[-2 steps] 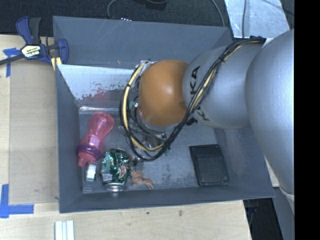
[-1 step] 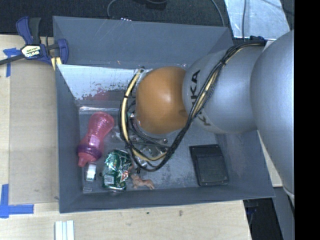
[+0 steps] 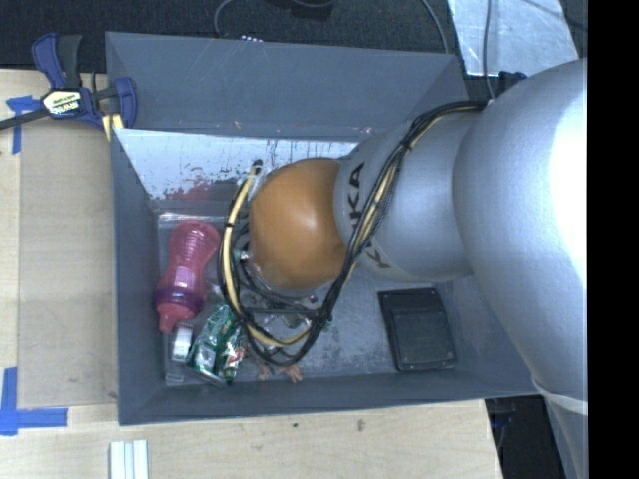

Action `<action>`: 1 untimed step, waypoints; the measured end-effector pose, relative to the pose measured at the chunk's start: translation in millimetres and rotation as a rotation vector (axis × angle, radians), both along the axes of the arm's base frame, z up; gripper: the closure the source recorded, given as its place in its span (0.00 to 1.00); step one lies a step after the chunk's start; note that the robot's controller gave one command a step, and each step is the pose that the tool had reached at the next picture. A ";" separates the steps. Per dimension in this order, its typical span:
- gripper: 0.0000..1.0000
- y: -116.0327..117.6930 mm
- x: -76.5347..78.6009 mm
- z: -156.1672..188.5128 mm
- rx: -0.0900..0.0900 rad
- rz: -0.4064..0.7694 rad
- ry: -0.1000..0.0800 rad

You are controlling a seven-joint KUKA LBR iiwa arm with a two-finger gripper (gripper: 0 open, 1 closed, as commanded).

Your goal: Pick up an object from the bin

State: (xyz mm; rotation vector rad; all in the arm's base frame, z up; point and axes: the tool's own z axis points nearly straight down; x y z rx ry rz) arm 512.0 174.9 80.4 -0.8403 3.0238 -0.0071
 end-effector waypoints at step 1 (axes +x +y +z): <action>1.00 11.6 9.5 4.9 -0.024 0.412 -0.031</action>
Offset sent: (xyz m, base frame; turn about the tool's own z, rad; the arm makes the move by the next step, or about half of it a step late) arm 0.0000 0.0000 0.0000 0.0000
